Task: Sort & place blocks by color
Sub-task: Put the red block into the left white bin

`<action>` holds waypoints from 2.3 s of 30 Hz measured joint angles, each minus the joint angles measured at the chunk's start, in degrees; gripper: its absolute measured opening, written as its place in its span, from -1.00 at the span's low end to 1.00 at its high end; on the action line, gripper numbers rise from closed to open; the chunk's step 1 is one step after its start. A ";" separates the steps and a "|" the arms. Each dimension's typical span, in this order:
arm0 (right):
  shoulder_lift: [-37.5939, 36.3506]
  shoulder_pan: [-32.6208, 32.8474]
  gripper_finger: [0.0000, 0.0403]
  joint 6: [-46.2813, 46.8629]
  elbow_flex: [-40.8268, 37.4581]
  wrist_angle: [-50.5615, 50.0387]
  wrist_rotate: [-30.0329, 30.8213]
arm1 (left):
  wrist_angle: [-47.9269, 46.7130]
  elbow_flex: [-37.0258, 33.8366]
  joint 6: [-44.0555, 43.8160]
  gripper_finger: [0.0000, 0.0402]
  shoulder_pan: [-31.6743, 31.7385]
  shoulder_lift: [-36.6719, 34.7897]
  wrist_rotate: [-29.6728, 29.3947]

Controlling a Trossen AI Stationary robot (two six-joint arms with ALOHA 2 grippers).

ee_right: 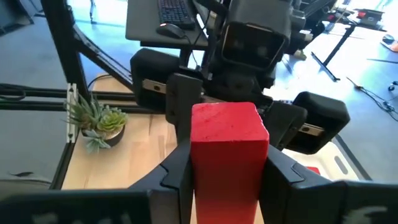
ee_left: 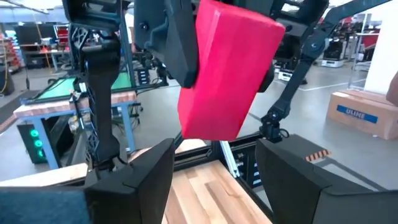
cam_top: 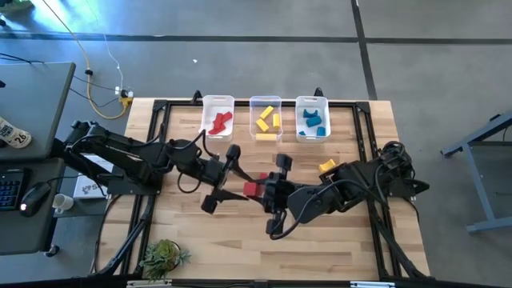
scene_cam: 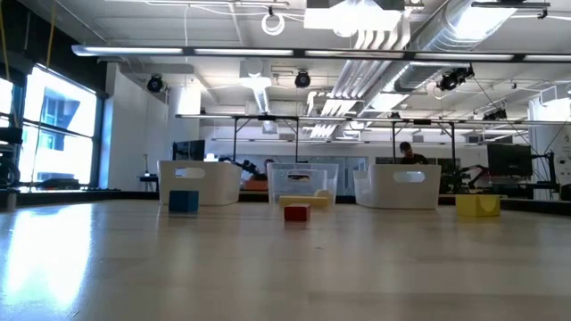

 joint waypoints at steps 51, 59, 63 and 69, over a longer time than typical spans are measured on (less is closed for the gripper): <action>1.16 -6.43 0.01 6.77 -0.07 0.09 -2.52 | -12.92 0.02 4.61 -0.46 1.50 0.04 -13.14; 1.11 -6.41 0.04 7.72 -0.07 -5.16 -2.76 | -34.36 0.02 6.90 -0.45 7.73 -0.50 -15.28; 1.11 -6.74 0.04 8.86 -0.07 -6.62 -2.92 | -40.51 0.02 6.88 -0.45 12.29 -0.50 -11.86; 1.08 -7.13 0.04 10.11 -0.07 -8.02 -2.91 | -43.97 0.02 8.53 -0.44 19.58 -0.50 -9.56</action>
